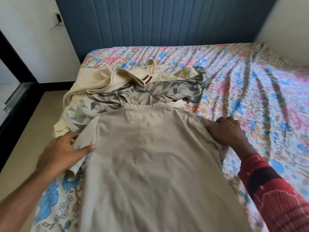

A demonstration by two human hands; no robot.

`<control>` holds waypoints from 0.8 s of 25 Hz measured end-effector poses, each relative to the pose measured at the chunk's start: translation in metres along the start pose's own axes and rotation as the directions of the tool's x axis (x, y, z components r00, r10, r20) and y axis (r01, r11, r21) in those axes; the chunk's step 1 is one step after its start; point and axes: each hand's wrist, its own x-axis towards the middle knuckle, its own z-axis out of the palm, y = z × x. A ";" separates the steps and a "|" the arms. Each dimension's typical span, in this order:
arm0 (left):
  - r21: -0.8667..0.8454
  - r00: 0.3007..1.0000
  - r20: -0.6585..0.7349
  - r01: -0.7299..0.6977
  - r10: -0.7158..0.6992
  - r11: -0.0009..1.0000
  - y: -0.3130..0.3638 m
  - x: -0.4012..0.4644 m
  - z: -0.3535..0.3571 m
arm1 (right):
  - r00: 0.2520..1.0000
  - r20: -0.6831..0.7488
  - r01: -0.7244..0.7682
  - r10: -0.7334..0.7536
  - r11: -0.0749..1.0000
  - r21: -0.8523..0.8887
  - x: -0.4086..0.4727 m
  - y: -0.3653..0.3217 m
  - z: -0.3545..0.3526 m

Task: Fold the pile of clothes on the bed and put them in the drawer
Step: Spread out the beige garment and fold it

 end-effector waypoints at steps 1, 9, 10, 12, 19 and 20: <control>-0.106 0.996 0.077 0.060 -0.052 0.993 -0.024 0.003 -0.002 | 0.999 0.048 0.011 -0.012 1.000 0.024 -0.001 0.015 -0.006; -0.619 0.890 0.256 0.450 -0.377 0.643 -0.084 0.051 -0.026 | 0.980 -0.145 0.003 0.134 0.724 0.690 0.011 0.034 -0.044; -0.603 0.843 0.292 0.530 -0.453 0.597 -0.101 0.062 -0.015 | 0.967 -0.142 -0.066 0.211 0.749 0.659 0.011 0.037 -0.039; -0.619 0.768 0.417 0.632 -0.487 0.467 -0.160 0.103 0.022 | 0.961 0.110 -0.255 0.253 0.664 0.703 0.000 0.048 -0.031; -0.801 0.887 0.256 0.417 -0.385 0.430 -0.057 0.011 -0.001 | 0.995 0.084 -0.050 -0.047 0.493 0.868 -0.050 0.044 -0.017; -0.849 0.908 0.156 0.324 -0.389 0.417 -0.044 0.005 -0.001 | 0.996 -0.040 0.002 0.075 0.451 0.892 -0.056 0.033 -0.012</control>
